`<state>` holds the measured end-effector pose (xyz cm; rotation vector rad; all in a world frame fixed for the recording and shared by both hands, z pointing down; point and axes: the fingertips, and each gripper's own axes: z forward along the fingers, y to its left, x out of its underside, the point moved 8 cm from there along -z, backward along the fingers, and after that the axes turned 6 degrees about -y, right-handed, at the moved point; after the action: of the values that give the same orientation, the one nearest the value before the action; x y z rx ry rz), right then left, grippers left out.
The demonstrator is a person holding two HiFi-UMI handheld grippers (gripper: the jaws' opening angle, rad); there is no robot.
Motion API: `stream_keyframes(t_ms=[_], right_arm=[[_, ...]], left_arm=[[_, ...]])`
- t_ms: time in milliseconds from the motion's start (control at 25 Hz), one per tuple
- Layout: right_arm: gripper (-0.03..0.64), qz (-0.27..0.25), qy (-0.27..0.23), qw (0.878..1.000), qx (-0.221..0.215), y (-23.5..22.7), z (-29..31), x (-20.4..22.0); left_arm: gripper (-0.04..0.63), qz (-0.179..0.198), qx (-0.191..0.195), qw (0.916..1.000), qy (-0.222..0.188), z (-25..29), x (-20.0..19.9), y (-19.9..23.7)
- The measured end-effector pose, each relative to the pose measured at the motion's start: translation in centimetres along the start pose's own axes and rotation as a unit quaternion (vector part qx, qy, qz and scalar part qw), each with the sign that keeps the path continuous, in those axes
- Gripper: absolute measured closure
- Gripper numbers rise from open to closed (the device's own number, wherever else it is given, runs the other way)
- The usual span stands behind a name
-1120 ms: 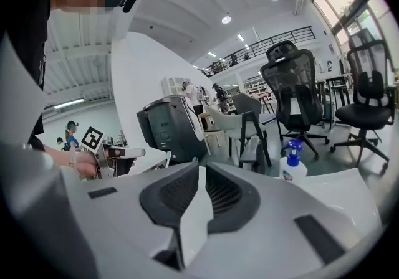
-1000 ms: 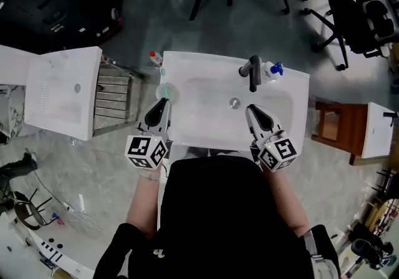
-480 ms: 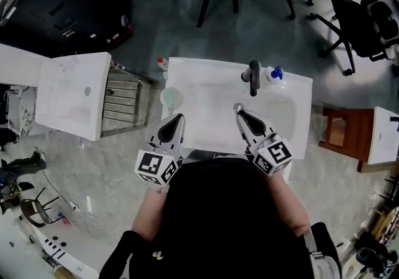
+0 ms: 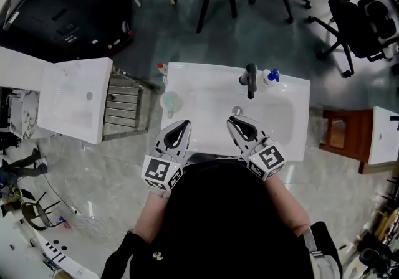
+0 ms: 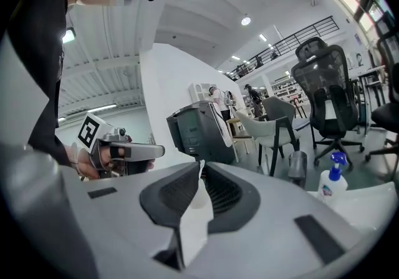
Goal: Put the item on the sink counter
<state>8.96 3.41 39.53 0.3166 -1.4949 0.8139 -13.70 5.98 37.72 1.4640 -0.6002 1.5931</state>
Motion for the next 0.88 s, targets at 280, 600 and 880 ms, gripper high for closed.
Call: stream_keyframes(t_ms=[280,600,880], right_arm=[[0.565,-0.02,-0.003,1.0,-0.002,0.5,-0.2,-0.7],[0.569,-0.029,0.001,1.0,0.002,0.9,-0.4,-1.1],[0.569,-0.026,0.011,1.0,0.014,1.1,-0.4,-1.4]], left_arm=[[0.572,-0.014,0.003,0.9999,-0.001,0.1,0.0,-0.3],[0.572,-0.025,0.016,0.9995,-0.01,-0.4,-0.1,-0.2],[0.572,-0.031,0.022,0.9993,0.003,-0.6,0.3,-0.4]])
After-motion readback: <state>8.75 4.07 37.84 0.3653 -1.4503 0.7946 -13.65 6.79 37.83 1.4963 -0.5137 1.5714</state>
